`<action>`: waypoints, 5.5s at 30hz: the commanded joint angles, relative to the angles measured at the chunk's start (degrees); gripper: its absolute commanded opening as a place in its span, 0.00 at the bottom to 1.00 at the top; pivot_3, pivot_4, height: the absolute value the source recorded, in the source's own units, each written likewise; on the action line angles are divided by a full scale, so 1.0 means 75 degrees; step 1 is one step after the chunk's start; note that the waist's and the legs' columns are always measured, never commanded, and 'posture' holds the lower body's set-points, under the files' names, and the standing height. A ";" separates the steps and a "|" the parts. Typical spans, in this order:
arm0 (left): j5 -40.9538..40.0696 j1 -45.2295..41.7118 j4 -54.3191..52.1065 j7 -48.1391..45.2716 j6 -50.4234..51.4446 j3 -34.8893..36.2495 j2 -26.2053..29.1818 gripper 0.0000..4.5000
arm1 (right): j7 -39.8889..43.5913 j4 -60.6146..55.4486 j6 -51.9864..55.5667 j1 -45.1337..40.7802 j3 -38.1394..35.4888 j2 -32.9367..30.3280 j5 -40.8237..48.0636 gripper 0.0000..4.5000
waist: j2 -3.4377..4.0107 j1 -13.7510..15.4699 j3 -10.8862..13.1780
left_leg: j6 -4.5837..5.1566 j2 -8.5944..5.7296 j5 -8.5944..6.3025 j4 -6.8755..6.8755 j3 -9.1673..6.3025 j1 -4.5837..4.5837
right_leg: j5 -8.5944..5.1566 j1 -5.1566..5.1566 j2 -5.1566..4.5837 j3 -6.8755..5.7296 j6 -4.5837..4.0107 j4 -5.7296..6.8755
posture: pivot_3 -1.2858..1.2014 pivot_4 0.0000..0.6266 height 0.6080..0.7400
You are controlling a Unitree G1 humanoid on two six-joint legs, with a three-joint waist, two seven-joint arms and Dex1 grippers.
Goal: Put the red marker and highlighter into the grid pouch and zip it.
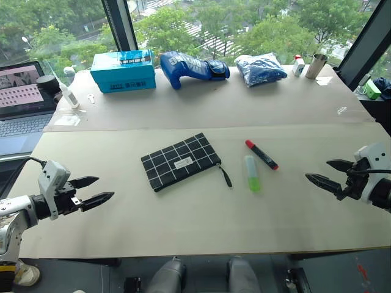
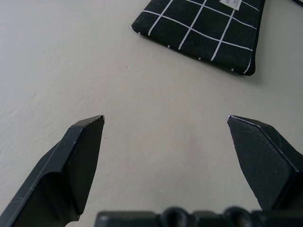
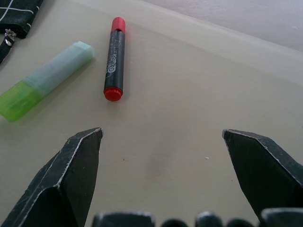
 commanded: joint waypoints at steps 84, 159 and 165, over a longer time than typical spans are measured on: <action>0.3021 -0.2925 0.2806 0.0445 -0.6874 -0.3658 -0.1703 0.00 | -0.1691 -0.0055 0.1853 -0.4660 0.2350 0.3927 -0.1610 0.94 | -0.0006 -0.0241 -0.0032 | -0.0080 -0.0008 0.0041 0.0021 -0.0043 -0.0032 | 0.0029 -0.0080 0.0014 0.0000 -0.0012 0.0092 | 0.52 0.24 1.00; 0.2203 -0.2599 0.1268 0.0678 -0.5074 -0.3061 -0.2221 0.00 | -0.0041 -0.0565 0.0903 -0.3441 0.3821 0.2567 -0.0795 0.94 | -0.0010 -0.0093 -0.0030 | -0.0082 -0.0007 0.0043 0.0038 -0.0002 -0.0053 | 0.0029 -0.0105 0.0011 0.0003 -0.0012 0.0082 | 0.52 0.24 1.00; 0.2180 -0.2643 0.1247 0.0634 -0.5028 -0.3077 -0.2247 0.00 | -0.0513 -0.0240 0.0604 -0.3519 0.4306 0.3040 -0.1362 0.94 | -0.0010 -0.0088 -0.0030 | -0.0084 -0.0005 0.0044 0.0039 0.0002 -0.0054 | 0.0030 -0.0106 0.0009 0.0003 -0.0012 0.0083 | 0.52 0.24 1.00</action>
